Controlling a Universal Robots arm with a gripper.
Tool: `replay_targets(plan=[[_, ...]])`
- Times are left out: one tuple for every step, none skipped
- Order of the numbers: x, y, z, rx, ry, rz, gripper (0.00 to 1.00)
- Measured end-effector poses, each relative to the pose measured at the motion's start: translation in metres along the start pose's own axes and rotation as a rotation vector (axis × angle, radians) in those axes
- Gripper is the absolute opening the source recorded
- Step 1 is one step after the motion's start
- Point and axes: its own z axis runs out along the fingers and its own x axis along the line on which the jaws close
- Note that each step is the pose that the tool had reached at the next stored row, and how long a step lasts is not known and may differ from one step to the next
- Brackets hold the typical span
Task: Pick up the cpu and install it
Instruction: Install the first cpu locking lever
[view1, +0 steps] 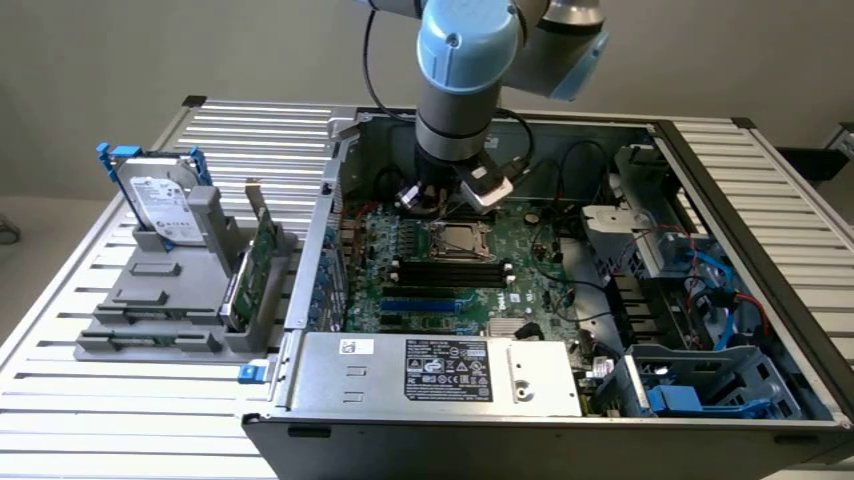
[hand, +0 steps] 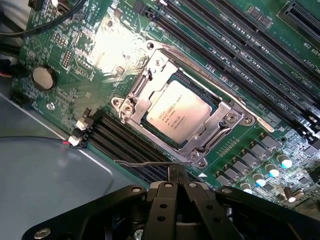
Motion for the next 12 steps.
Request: replay_targets(plan=[[0.0000,0.0000,0.0000,0.0033,-0.0047,-0.015,0.11],[0.0000,0.0000,0.0000,0.0059,-0.0081,-0.027,0.11],[0.0000,0.0000,0.0000,0.0077,-0.0108,-0.036,0.11],[0.0000,0.0001,-0.0001,0.0083,-0.0118,-0.041,0.11],[0.0001,0.0001,0.0000,0.0079,-0.0112,-0.044,0.11],[0.0002,0.0002,0.0001,0.0069,-0.0097,-0.047,0.11],[0.0003,0.0002,0.0001,0.0050,-0.0072,-0.049,0.11],[0.0004,0.0003,0.0001,0.0019,-0.0035,-0.053,0.11],[0.0004,0.0003,0.0000,-0.0015,0.0006,-0.056,0.11],[0.0005,0.0004,0.0000,-0.0058,0.0060,-0.059,0.11],[0.0005,0.0004,0.0001,-0.0114,0.0130,-0.063,0.11],[0.0005,0.0004,0.0001,-0.0177,0.0210,-0.068,0.11]])
